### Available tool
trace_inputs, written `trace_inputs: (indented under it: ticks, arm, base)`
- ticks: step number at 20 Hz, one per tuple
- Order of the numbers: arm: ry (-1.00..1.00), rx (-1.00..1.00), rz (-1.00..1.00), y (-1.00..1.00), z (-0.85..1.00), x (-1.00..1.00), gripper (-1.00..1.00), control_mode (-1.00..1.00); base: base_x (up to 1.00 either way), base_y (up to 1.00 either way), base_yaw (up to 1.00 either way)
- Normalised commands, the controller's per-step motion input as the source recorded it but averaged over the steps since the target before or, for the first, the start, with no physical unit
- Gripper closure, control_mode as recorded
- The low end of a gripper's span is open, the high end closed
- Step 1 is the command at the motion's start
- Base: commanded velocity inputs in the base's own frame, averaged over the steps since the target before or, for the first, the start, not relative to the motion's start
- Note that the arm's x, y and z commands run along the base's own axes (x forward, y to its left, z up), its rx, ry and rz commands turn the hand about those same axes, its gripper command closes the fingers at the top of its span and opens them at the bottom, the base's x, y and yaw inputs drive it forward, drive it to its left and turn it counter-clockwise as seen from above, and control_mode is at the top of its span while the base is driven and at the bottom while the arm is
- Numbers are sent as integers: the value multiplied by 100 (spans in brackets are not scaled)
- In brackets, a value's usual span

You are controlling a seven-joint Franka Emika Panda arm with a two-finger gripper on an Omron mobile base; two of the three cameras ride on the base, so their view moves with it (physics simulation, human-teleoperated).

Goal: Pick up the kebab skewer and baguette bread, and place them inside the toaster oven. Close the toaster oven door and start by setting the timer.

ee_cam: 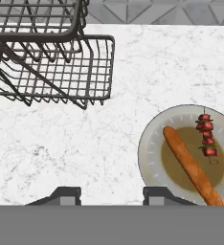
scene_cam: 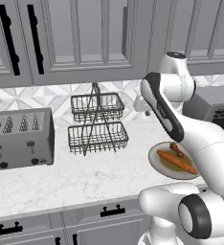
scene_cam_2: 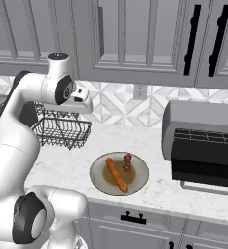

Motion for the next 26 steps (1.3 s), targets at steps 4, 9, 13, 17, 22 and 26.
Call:
trace_inputs:
  ticks: [4, 9, 13, 17, 22, 26]
  arm:
    - [0, 0, 0, 0, 0, 0, -100, 100]
    - [0, 0, 0, 0, 0, 0, -100, 100]
    - [0, 0, 0, 0, 0, 0, -100, 100]
    - [0, 0, 0, 0, 0, 0, -100, 100]
    - [0, 0, 0, 0, 0, 0, -100, 100]
    - [0, 0, 0, 0, 0, 0, -100, 100]
  base:
    - [-8, 0, 0]
    - [-47, -34, 0]
    - [-5, -67, 0]
    - [15, -53, 0]
    - [31, -34, -3]
    - [42, -32, -7]
